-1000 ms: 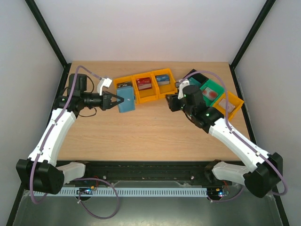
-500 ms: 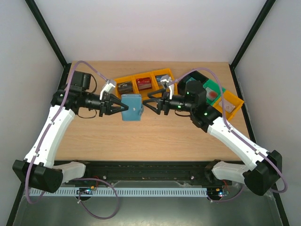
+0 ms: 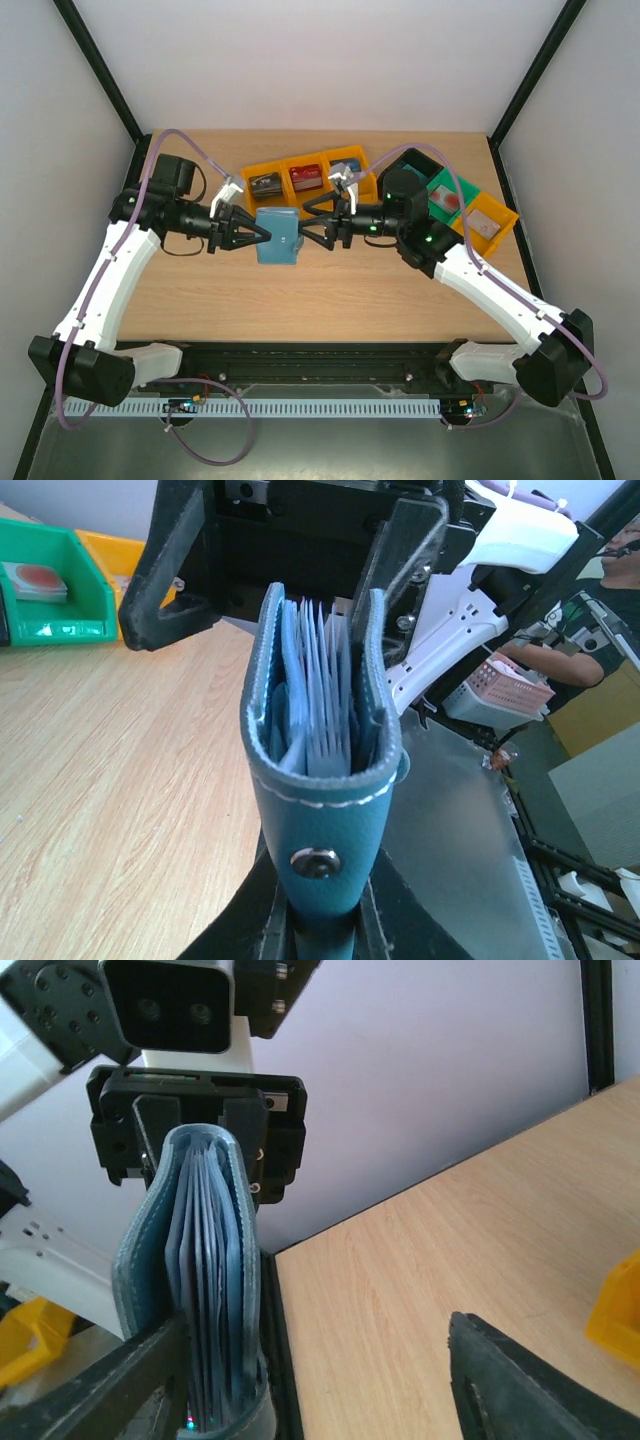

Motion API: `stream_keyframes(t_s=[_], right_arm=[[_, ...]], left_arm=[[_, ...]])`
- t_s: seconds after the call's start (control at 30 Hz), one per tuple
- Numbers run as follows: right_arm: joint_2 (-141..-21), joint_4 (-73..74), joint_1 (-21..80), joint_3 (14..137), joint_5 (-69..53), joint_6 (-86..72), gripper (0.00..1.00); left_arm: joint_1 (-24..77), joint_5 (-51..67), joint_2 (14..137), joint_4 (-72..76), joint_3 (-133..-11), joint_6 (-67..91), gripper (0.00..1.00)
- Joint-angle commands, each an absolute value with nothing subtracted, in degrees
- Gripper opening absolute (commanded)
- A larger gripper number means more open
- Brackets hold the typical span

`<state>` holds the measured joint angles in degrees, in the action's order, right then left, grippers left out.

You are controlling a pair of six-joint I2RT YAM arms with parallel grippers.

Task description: Take the credit cards out of the card holder

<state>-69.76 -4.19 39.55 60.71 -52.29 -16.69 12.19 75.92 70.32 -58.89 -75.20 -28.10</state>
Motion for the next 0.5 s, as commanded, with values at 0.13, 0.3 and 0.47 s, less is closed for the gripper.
stream_keyframes(t_s=[0.13, 0.3, 0.47], right_arm=[[-72.0, -5.3, 46.8, 63.4, -53.7, -15.0, 0.83], [-71.9, -10.8, 47.5, 61.8, -54.1, -18.4, 0.35], [-71.2, -12.0, 47.5, 60.3, -50.5, -21.1, 0.02]], left_arm=[[12.6, 78.5, 70.2, -59.1, -76.0, -30.0, 0.02], [12.6, 78.3, 70.0, -59.7, -75.8, -31.0, 0.02], [12.2, 78.5, 70.0, -58.5, -75.4, -30.0, 0.03]])
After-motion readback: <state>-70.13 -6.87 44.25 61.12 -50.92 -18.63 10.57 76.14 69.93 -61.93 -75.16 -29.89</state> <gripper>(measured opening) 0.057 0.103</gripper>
